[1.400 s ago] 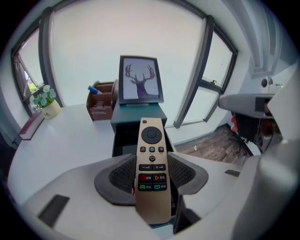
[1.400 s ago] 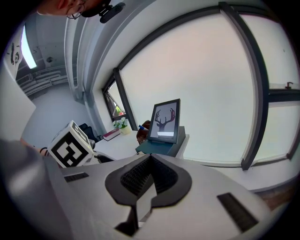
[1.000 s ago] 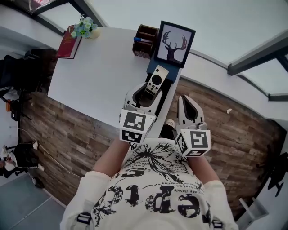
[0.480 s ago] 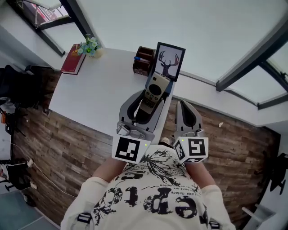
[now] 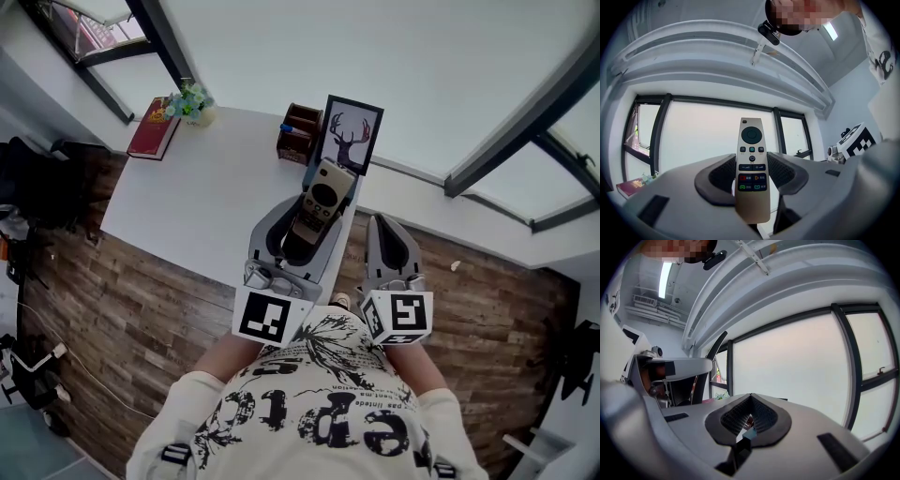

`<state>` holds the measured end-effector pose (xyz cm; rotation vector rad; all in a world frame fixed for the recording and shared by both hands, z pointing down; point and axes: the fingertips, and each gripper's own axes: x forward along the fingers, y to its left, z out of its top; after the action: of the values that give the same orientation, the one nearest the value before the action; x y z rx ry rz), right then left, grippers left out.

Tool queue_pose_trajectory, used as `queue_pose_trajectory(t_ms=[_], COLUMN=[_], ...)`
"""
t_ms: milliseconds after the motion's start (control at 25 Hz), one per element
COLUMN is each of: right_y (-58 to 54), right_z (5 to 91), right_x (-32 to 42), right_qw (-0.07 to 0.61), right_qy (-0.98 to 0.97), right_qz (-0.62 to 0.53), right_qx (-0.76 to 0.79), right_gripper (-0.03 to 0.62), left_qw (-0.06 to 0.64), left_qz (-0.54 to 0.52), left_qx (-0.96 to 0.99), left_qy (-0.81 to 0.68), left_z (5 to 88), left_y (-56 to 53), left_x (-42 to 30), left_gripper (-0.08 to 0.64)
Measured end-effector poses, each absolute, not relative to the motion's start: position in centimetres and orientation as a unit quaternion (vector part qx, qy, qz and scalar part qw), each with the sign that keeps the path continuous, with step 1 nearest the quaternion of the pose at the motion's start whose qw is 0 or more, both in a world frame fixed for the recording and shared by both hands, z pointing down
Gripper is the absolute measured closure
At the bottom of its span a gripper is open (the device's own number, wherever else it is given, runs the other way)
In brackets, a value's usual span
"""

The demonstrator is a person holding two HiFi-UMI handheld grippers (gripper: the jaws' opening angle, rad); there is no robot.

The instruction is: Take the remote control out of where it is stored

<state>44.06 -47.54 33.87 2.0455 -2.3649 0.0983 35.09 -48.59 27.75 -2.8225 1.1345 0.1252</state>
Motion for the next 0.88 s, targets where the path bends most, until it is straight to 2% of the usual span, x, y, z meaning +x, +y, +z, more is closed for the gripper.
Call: queue_pose_trajectory(t_ms=[880], right_y=[-48.8], right_z=[34.9], right_x=[45.3], right_qw=[0.021], right_qy=[-0.765], right_qz=[0.038], right_qx=[0.642], right_gripper=[0.591], left_qw=[0.034], left_qz=[0.011], left_qx=[-0.922], left_qy=[0.386], left_z=[30.1], left_y=[-50.7], left_x=[36.7], left_gripper=[0.342])
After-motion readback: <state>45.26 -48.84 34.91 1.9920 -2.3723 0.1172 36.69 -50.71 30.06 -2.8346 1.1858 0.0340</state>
